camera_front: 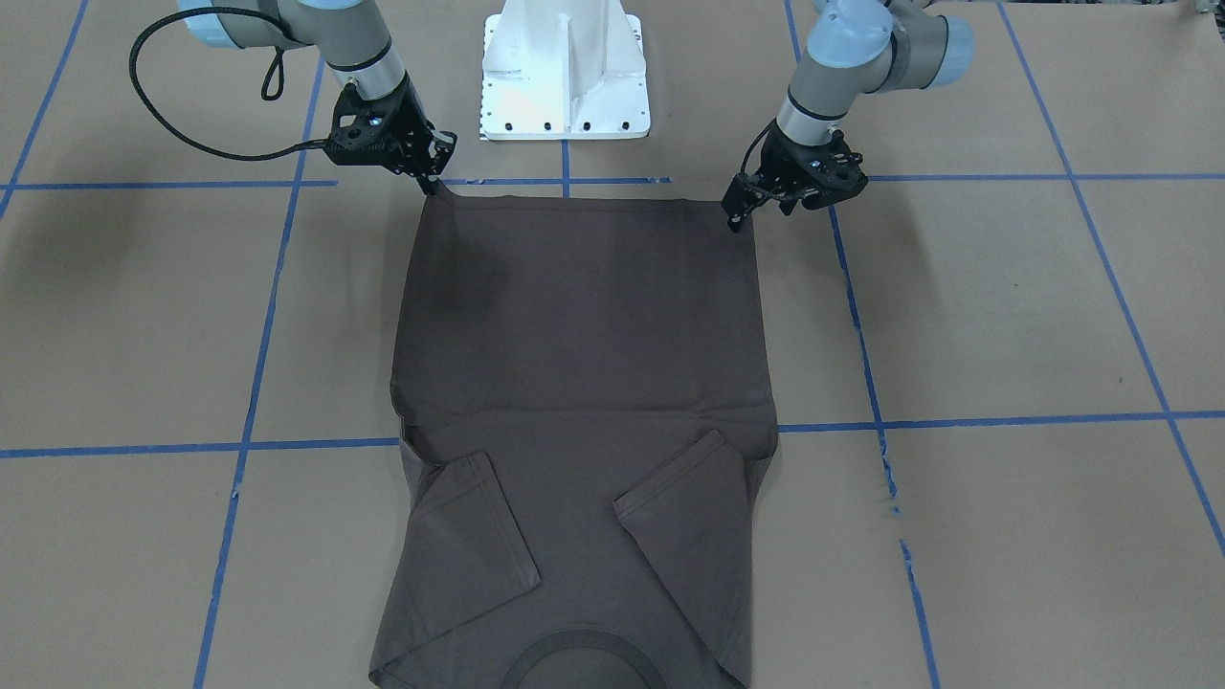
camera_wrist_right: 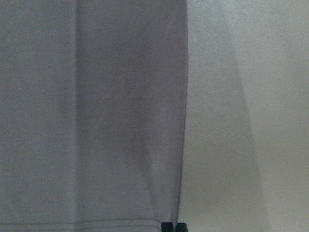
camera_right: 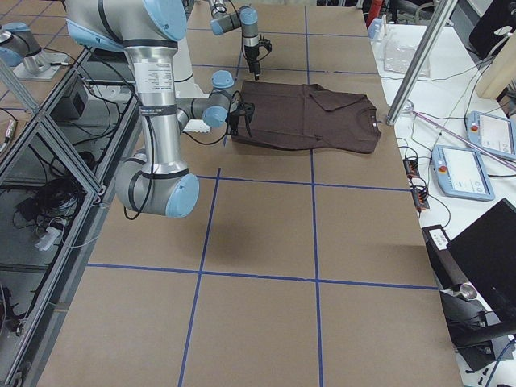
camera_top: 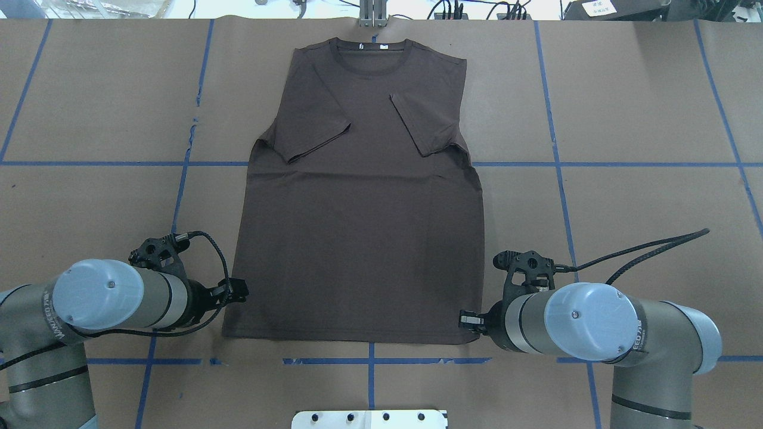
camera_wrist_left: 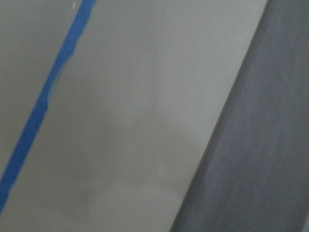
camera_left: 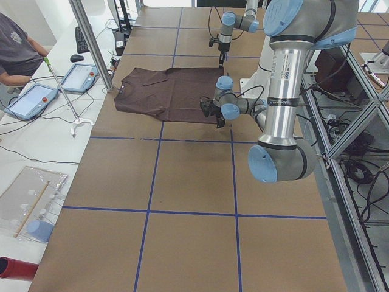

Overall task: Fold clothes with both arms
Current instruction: 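Lower both grippers to the hem corners nearest the robot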

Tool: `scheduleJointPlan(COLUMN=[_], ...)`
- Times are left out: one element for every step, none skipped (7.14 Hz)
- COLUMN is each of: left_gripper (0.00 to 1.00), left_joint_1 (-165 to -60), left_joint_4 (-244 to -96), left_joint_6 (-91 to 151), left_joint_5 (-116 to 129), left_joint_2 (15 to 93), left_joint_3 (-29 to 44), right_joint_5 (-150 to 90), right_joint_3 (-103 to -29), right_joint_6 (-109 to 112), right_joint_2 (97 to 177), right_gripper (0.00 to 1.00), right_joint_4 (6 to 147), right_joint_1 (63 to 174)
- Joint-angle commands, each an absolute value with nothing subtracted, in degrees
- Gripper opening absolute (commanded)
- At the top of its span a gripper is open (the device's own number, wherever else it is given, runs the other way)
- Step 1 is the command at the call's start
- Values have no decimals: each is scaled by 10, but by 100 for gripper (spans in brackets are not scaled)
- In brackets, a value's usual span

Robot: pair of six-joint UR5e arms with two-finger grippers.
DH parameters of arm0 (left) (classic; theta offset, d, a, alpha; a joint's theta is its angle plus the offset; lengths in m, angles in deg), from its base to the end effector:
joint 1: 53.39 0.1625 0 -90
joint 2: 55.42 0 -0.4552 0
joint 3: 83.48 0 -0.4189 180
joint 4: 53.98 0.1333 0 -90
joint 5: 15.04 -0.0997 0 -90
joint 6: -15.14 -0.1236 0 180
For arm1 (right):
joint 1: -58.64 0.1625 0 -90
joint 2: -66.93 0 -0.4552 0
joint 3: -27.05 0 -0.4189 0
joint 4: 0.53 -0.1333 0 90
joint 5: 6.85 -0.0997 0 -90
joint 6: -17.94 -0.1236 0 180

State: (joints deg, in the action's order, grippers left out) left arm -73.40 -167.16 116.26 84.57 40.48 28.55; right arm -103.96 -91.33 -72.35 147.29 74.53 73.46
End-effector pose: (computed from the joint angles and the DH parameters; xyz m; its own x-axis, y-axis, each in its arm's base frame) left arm 0.5011 -0.3024 0.4180 0.5373 -0.3981 -0.7435 0.3250 0.9112 -0.2530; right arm -0.5152 -0.2584 0.3476 0.5815 0.1591 0.7978 -0.1612 0.9838 -0.0786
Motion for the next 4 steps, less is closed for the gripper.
scheduleJointPlan(left_gripper=[97,97,96,95], left_joint_1=[-722,-719,-707,-695], left_joint_4=[-1667,-1657,-1635,-1611], left_joint_6=[1174,1176,1186,1191], left_joint_5=[838,838,833,831], left_joint_2=[405,408,428,441], left_joint_3=[285,285,284,284], right_joint_5=[-1040,-1041,-1041,-1041], right_joint_3=[-914,-918,-918,-918], right_joint_6=[-723,-723,-723,-723], right_joint_2=[1473,1473,1473,1473], right_gripper=[0,0,0,0], right_joint_4=[745,745,745,745], right_joint_1=[735,735,737,738])
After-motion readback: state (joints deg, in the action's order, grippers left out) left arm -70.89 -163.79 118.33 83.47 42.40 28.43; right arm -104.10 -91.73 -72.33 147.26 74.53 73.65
